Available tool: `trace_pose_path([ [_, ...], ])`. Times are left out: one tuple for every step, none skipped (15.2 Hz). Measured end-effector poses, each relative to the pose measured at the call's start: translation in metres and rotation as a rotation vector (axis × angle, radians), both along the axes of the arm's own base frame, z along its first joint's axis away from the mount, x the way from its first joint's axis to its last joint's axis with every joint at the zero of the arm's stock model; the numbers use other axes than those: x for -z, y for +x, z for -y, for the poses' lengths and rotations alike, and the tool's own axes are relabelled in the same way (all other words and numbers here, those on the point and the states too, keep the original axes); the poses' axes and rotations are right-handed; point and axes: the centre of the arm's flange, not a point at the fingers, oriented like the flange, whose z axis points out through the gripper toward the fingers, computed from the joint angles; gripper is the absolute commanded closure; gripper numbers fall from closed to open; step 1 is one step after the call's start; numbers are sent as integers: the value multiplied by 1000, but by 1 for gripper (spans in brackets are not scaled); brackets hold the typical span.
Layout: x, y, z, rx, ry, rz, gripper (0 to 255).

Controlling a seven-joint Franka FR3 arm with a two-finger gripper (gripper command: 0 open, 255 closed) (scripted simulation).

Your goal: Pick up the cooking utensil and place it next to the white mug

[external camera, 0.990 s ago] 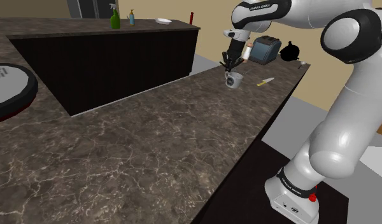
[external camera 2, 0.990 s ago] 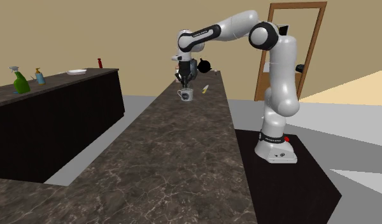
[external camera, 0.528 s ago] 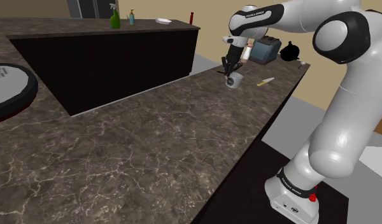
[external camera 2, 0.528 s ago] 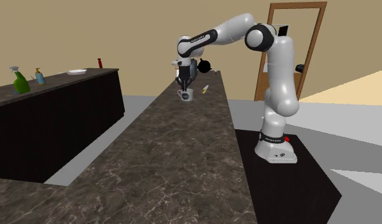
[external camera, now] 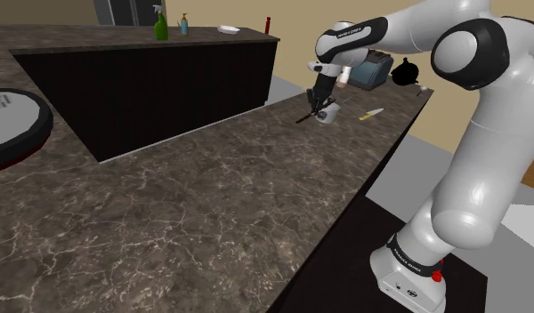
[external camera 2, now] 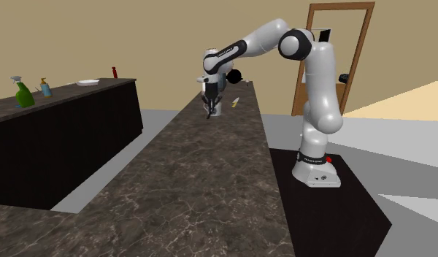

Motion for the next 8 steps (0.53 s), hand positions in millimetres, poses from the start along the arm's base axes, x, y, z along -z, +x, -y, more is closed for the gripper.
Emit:
trace_pose_path([
  [5,-1,-1,0,0,0,255],
  [11,-1,1,0,0,0,255],
  [16,0,0,0,0,0,255],
  [21,0,0,0,0,0,255],
  [26,0,0,0,0,0,255],
  [32,-1,1,0,0,0,255],
  [36,-1,1,0,-1,1,255],
  [39,-1,2,1,-1,4,255],
])
